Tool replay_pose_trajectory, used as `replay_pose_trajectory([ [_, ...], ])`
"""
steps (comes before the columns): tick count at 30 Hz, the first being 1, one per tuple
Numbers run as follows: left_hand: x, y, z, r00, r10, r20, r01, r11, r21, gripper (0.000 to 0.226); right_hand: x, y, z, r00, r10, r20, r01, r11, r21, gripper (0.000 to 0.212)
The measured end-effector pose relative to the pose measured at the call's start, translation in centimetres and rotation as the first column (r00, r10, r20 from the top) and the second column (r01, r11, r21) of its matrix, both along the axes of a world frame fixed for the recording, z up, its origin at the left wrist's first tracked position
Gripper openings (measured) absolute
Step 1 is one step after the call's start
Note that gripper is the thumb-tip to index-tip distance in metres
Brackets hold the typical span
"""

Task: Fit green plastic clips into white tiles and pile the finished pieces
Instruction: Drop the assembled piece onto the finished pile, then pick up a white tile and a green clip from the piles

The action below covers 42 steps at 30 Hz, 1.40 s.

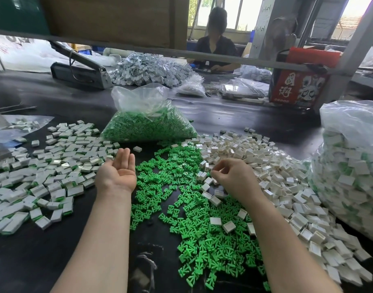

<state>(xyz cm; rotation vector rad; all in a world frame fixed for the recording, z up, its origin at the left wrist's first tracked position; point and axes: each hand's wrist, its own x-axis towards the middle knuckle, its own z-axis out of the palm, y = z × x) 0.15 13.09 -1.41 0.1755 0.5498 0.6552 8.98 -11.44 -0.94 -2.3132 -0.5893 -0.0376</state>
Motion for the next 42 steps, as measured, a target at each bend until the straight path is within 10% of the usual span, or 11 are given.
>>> replay_pose_trajectory([
  [9,-0.1,-1.5,0.5,0.98,-0.198,-0.026,0.196,0.93,0.311,0.028,-0.4,1.8,-1.7,0.966,0.097,0.24,-0.006,0.936,-0.353,0.038],
  [13,1.0,-4.5,0.6,0.875,-0.221,-0.431,0.468,0.617,0.633,0.014,-0.4,1.8,-1.9,0.967,0.09,0.239,-0.015,0.954,-0.299,0.021],
  [19,2.4,-7.7,-0.6,0.736,-0.257,-0.626,0.674,0.196,0.712,0.014,-0.6,1.6,-1.0,0.968,0.072,0.241,-0.086,0.995,0.048,0.019],
  [25,2.5,-8.4,-0.6,0.808,-0.311,-0.501,0.584,0.306,0.752,0.019,-1.0,1.7,-0.5,0.975,0.117,0.188,-0.153,0.97,0.192,0.027],
  [31,2.1,-7.5,-0.4,0.889,-0.248,-0.384,0.453,0.363,0.814,0.027,-0.7,1.5,-0.6,0.97,0.241,0.04,-0.226,0.946,-0.23,0.016],
  [36,2.0,-7.7,-0.2,0.903,-0.246,-0.351,0.421,0.359,0.833,0.016,-0.8,1.8,-0.7,0.968,0.243,0.065,-0.218,0.939,-0.265,0.008],
  [42,1.9,-7.6,-0.1,0.89,-0.295,-0.347,0.442,0.376,0.814,0.014,-0.8,1.4,-0.7,0.985,0.169,-0.03,-0.164,0.979,0.121,0.012],
])
